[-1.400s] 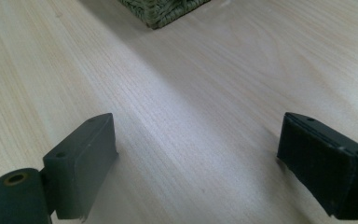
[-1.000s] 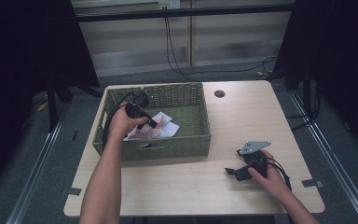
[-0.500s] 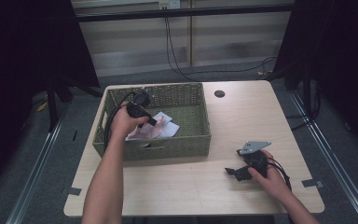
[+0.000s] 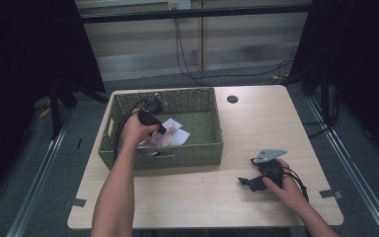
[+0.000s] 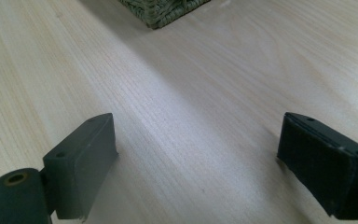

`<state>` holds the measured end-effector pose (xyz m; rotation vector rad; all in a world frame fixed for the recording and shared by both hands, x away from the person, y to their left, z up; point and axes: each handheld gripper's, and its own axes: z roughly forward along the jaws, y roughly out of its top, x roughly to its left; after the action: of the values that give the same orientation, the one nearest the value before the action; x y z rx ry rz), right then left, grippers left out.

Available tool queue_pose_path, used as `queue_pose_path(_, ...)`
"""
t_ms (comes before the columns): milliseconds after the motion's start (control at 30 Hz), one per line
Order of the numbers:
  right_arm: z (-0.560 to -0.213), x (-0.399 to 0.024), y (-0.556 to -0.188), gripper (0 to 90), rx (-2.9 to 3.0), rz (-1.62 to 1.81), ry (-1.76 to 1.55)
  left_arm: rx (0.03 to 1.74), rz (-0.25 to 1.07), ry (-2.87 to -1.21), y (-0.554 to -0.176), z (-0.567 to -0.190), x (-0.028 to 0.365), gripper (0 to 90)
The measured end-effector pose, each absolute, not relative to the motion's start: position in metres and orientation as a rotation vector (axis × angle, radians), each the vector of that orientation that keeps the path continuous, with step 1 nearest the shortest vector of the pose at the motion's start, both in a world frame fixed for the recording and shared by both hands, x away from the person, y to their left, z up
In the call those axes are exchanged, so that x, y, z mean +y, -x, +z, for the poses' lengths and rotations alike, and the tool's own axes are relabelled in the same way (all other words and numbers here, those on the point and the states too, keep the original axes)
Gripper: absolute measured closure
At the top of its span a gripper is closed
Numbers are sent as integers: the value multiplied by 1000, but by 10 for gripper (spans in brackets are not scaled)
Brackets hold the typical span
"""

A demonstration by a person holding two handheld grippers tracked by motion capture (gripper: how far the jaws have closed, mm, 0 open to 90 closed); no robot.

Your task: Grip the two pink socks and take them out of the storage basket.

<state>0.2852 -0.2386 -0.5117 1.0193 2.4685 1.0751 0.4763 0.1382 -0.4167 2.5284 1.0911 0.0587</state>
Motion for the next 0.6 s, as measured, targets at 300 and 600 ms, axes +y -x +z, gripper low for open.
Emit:
queue_pose_path(300,-512,-239,-285,106,2468,1074,-1020,1100,46,-2491,-471,-392,141,847)
queue_pose_path(600,-512,-239,-285,106,2469,1078,-1014,1059,-1,-2434,-466,-369,132,847)
